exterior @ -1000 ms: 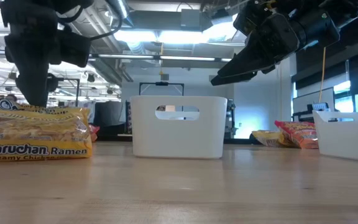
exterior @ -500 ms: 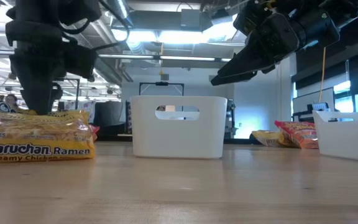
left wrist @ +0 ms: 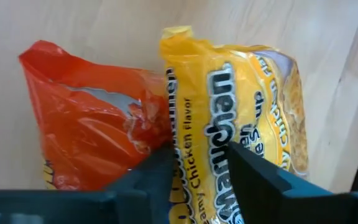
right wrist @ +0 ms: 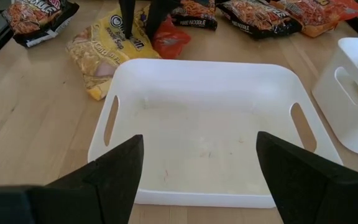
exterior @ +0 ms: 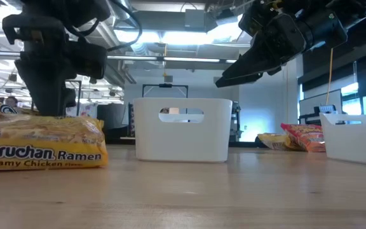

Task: Sort Maruchan noodles
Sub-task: Put the yellow noodle pack into the top white bin

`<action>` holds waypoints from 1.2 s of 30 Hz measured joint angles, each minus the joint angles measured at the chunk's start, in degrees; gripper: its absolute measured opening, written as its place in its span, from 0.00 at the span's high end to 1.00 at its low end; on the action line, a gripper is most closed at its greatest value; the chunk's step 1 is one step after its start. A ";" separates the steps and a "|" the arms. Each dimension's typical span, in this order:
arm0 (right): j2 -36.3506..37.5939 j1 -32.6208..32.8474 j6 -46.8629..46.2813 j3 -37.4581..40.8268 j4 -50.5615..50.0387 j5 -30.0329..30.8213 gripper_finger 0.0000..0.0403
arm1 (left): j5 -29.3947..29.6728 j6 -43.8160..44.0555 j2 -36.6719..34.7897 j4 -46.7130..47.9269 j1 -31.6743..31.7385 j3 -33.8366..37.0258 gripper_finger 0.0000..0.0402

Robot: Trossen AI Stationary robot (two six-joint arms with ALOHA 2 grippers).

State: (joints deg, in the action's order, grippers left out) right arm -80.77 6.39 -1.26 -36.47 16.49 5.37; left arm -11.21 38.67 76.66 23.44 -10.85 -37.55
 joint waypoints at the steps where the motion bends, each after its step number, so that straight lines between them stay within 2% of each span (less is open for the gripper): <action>1: 0.00 0.00 0.00 0.00 0.00 0.00 0.28 | 0.19 -0.22 0.01 0.00 0.00 0.01 0.71; 9: 0.00 0.00 0.00 0.00 0.00 0.00 0.28 | 3.66 -2.65 0.07 -0.48 -1.30 0.08 0.98; 21: 0.00 0.07 -0.30 0.00 1.80 -0.02 0.28 | 10.81 -4.67 -1.70 -1.50 -6.21 -1.85 1.00; 26: 0.00 2.12 0.03 0.00 4.76 -0.37 0.28 | 16.65 -7.59 -1.77 -1.59 -8.12 -4.74 1.00; 36: 0.00 4.96 -2.75 0.00 8.33 -0.42 0.28 | 21.40 -10.78 -1.79 -2.47 -12.06 -7.53 1.00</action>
State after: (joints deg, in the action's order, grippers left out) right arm -80.77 11.36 -4.01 -36.47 24.82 4.95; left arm 10.19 27.89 74.87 20.97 -22.91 -45.08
